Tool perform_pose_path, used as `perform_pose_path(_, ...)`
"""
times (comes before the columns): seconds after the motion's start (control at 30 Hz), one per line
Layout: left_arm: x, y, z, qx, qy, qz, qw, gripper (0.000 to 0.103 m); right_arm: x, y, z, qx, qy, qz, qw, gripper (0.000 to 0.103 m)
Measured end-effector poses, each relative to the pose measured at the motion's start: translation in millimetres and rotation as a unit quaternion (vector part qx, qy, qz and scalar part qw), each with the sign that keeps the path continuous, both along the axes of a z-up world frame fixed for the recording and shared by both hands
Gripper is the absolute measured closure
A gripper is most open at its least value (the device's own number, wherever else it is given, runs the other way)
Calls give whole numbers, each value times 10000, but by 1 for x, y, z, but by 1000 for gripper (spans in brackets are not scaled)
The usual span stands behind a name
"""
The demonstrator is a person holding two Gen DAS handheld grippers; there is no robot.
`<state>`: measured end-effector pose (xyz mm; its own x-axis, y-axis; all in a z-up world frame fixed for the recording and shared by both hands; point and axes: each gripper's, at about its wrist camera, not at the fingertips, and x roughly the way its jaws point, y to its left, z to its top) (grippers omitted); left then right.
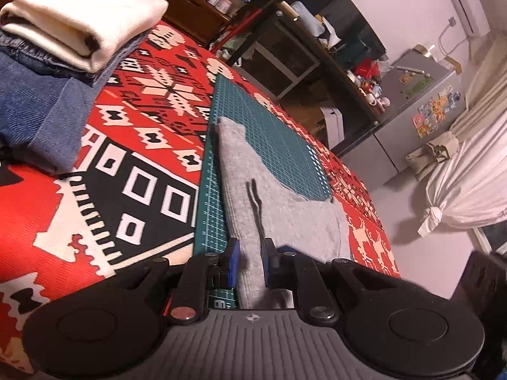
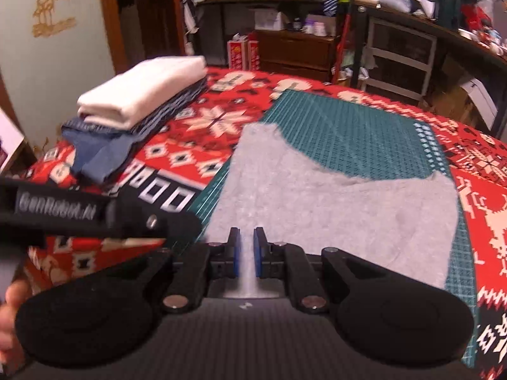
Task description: Fold clothes
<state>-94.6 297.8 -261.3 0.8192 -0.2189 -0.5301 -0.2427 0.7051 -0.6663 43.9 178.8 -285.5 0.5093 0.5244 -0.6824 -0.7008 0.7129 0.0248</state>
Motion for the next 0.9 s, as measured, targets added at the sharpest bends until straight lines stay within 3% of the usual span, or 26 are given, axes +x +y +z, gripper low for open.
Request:
perform_pose_path(0.27, 0, 2, 1, -82, -78, 10, 9999, 90, 17, 6, 14, 186, -237, -178, 9994, 91)
perform_pose_path(0.4, 2, 3, 1, -70, -187, 20, 9998, 90, 33, 16, 5, 114, -97, -274, 9995, 97)
perform_pose_path(0.67, 3, 13, -3, -298, -411, 178, 9986, 91, 28, 25, 3, 116, -271, -136, 9995, 97)
perform_pose_path(0.9, 1, 20, -6, -371, -359, 391, 9979, 91, 33, 36, -5, 20, -327, -139, 9994, 97)
